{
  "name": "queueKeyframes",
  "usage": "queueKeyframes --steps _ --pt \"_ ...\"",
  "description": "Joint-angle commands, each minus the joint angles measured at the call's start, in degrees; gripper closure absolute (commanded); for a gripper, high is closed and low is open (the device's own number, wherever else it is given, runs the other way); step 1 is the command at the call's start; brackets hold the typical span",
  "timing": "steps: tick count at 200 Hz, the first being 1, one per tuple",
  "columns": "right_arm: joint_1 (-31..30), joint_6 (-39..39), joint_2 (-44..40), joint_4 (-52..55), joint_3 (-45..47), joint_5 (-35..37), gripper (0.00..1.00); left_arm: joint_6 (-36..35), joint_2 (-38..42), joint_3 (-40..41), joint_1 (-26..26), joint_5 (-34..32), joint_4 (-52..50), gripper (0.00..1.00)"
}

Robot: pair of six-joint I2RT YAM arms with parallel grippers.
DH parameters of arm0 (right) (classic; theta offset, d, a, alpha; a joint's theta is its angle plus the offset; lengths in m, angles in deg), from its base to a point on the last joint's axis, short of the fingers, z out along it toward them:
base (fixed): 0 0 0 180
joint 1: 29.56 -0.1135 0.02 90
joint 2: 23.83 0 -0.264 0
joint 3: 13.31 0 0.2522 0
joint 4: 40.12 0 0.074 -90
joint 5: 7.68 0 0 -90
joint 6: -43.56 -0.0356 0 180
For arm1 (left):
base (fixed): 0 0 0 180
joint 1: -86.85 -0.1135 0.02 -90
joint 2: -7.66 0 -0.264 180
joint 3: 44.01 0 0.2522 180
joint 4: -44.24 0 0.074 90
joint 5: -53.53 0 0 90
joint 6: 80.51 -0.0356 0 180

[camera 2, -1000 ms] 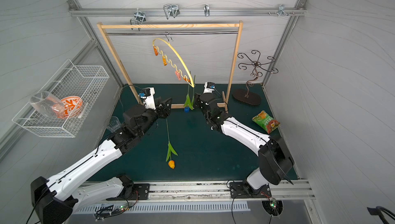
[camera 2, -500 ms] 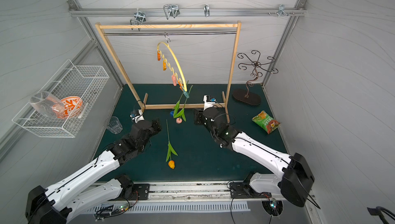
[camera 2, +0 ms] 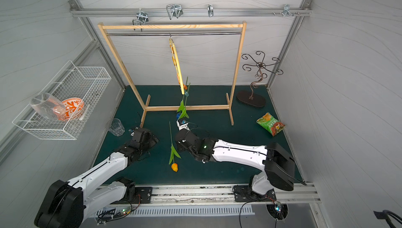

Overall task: Dry the flowers on a clothes hanger
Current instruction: Pick up the flower at the center of the board.

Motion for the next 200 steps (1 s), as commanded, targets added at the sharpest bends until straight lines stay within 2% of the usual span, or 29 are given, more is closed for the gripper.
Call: queueKeyframes --steps 1,53,92,132,200 --pt "-0.3 -1.6 5.7 5.2 -5.1 0.7 0.58 0.8 2.6 -1.9 -0.3 -2.8 1.1 0.13" --pt "-0.2 -2.8 22.4 14.2 -19.4 -1.4 0.63 3.6 8.2 1.1 -0.2 -7.2 0.6 0.14" --pt "0.2 -4.4 30.8 16.1 -26.4 -1.9 0.65 4.6 10.3 2.3 -0.3 -8.7 0.5 0.15" --pt "1.9 -6.0 35.5 15.7 -28.6 -4.1 0.67 4.7 9.7 2.3 -0.2 -8.5 0.9 0.15" --pt "3.0 -7.0 38.2 14.2 -28.0 -5.8 0.69 4.4 8.1 1.9 -0.2 -7.6 1.5 0.16"
